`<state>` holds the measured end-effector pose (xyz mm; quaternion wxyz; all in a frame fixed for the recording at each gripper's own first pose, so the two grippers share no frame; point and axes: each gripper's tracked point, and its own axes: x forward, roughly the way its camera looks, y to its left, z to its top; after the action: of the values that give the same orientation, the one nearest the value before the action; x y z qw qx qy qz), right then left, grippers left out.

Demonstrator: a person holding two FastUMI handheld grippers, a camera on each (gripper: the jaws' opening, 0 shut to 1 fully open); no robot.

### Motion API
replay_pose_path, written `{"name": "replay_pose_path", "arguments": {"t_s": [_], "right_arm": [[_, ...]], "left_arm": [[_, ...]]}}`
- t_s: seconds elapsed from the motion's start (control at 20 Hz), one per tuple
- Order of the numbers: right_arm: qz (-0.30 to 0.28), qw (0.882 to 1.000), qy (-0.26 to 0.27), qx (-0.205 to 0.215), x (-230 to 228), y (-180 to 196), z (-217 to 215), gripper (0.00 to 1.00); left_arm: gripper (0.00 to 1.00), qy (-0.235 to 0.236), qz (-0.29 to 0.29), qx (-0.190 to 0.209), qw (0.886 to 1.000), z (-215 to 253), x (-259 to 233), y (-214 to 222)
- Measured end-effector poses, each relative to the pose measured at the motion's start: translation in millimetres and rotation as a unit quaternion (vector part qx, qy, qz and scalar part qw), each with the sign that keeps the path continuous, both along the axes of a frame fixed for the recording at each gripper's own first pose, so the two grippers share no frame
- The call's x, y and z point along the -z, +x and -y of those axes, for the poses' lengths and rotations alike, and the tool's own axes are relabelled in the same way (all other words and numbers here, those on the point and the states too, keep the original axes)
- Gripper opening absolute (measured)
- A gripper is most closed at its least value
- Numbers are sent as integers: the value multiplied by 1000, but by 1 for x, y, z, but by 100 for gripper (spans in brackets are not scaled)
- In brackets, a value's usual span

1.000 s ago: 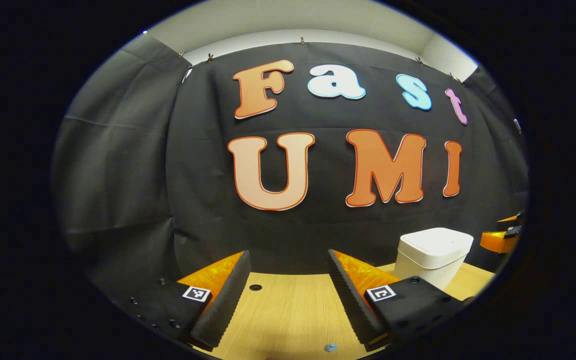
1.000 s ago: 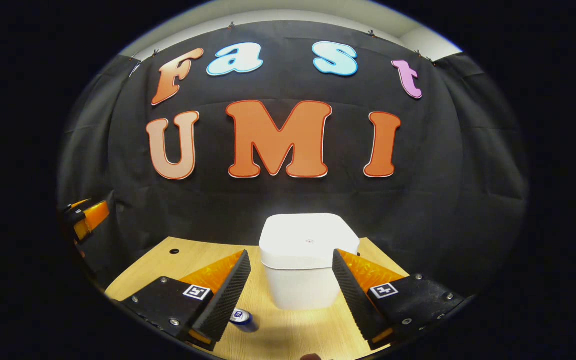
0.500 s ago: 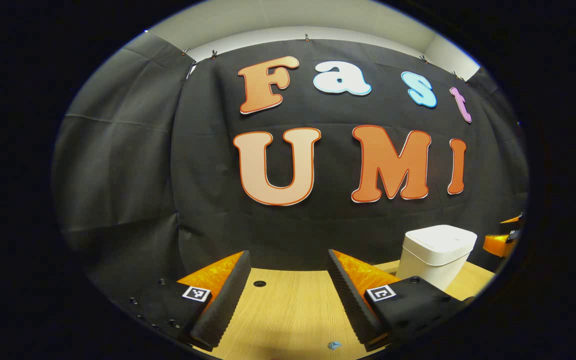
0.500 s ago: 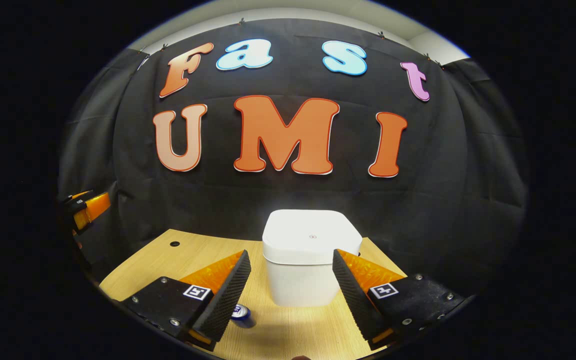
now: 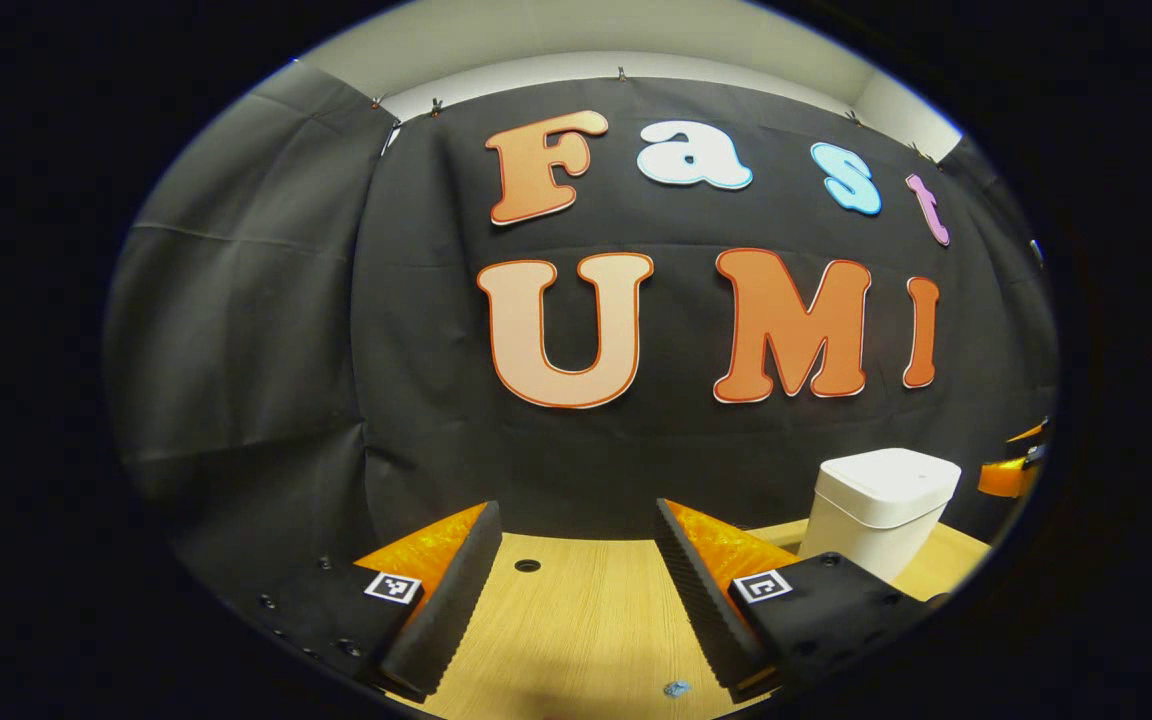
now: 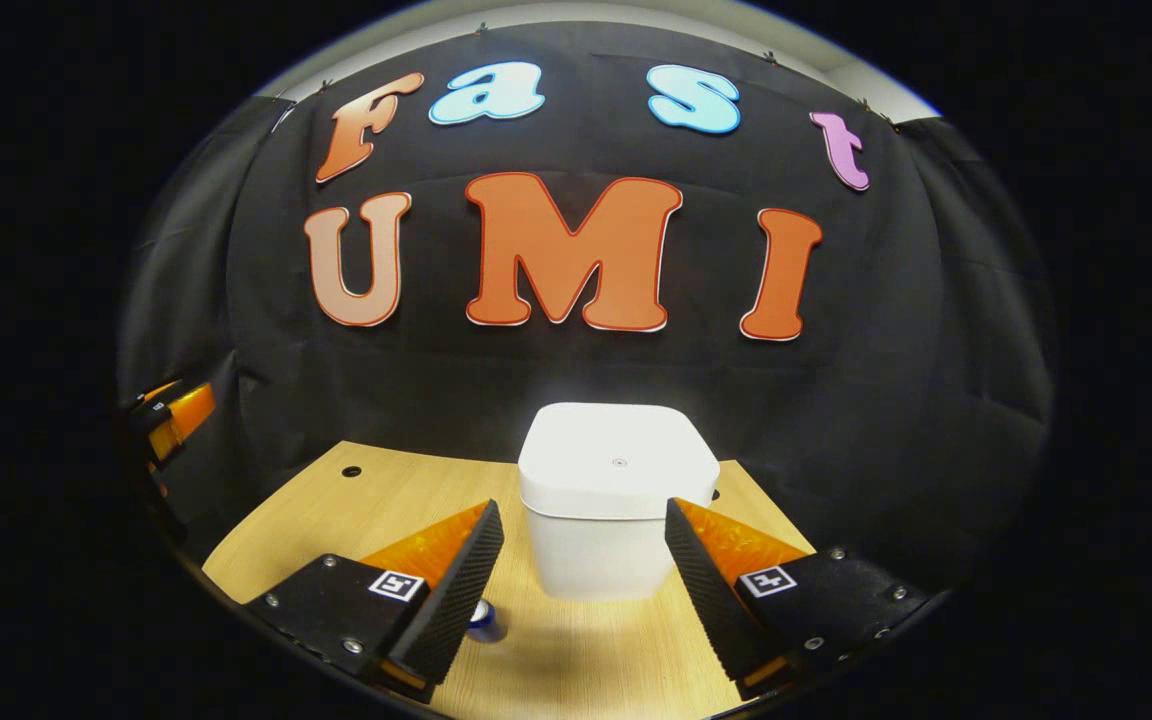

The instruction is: Press the lid of the desktop garbage bin to open it, pick up the crumpled paper on the desktop and throw it into the bin, then pick up the pop can on the desktop and drop it into the bin, and finally close the garbage bin lid.

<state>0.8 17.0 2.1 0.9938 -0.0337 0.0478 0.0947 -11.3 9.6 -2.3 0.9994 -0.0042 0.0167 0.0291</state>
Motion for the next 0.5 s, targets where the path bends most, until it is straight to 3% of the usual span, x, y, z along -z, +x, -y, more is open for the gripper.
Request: {"name": "replay_pose_path", "arguments": {"t_s": [0.15, 0.2, 0.35, 0.4, 0.45, 0.5], "right_arm": [[-2, 1000, -10, -1, 3, -1, 2, 88], [-3, 1000, -16, -1, 4, -1, 3, 75], [-6, 1000, -20, 3, 5, 0, 8, 55], [-10, 1000, -17, 4, 6, 2, 9, 41], [-13, 1000, -15, 4, 6, 3, 11, 40], [-15, 1000, -13, 4, 7, 4, 11, 30]], "left_arm": [[97, 2, -2, -2, 1000, -3, 1, 2], [97, 2, -3, -2, 1000, -3, 2, 3], [97, 6, -2, 0, 1000, -1, 0, 5], [97, 6, -1, 0, 1000, -3, 0, 6], [97, 7, -1, 0, 1000, -1, 1, 6], [98, 7, -1, 1, 1000, -1, 2, 6]]}}
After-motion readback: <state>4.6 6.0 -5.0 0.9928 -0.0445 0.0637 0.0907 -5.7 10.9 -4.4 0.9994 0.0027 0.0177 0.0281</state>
